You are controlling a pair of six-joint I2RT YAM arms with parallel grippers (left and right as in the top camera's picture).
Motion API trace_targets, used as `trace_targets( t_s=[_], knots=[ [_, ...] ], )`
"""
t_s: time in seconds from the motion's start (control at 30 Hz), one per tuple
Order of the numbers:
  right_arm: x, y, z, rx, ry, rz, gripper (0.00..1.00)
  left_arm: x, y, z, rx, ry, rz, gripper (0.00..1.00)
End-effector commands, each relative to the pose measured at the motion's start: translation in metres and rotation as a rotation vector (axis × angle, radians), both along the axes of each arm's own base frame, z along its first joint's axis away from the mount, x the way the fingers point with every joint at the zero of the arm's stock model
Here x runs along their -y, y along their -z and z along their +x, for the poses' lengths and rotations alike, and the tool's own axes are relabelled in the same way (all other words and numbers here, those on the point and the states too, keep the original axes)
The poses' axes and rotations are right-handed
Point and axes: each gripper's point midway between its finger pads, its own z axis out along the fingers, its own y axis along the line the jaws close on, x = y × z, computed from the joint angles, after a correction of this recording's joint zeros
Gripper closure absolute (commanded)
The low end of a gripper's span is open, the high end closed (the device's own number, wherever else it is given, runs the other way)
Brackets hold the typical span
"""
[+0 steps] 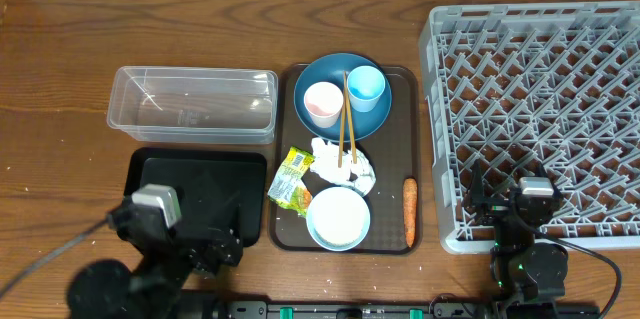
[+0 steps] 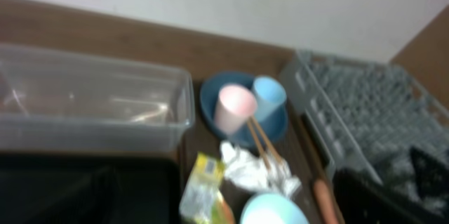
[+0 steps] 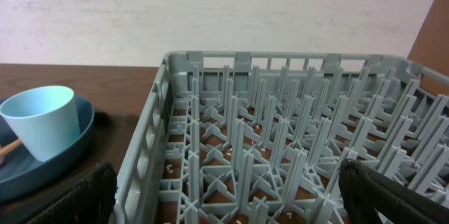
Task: Sort waste into correct bins and load items into the dishwasher rack
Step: 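Move the left gripper over the yellow snack wrapper on the tray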
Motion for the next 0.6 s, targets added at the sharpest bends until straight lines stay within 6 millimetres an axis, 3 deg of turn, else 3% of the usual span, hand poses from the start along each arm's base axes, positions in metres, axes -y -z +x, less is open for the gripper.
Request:
trace_targets(
  t_s=[0.0,0.2,0.37,0.57],
  knots=[
    [0.002,0.001,0.000,-0.002,0.011,-0.005,0.01,0.007,-0.029,0.003,-0.105,0.038,-0.009,0.01],
    [0.002,0.001,0.000,-0.002,0.011,-0.005,0.01,0.007,-0.021,0.008,-0.456,0.056,0.037,0.01],
    [0.002,0.001,0.000,-0.002,0.011,-0.005,0.01,0.008,0.006,0.026,-0.643,0.057,0.042,0.01],
    [0.002,0.001,0.000,-0.002,0.011,-0.005,0.01,0.009,0.037,0.032,-0.857,0.048,0.037,0.02]
  ],
)
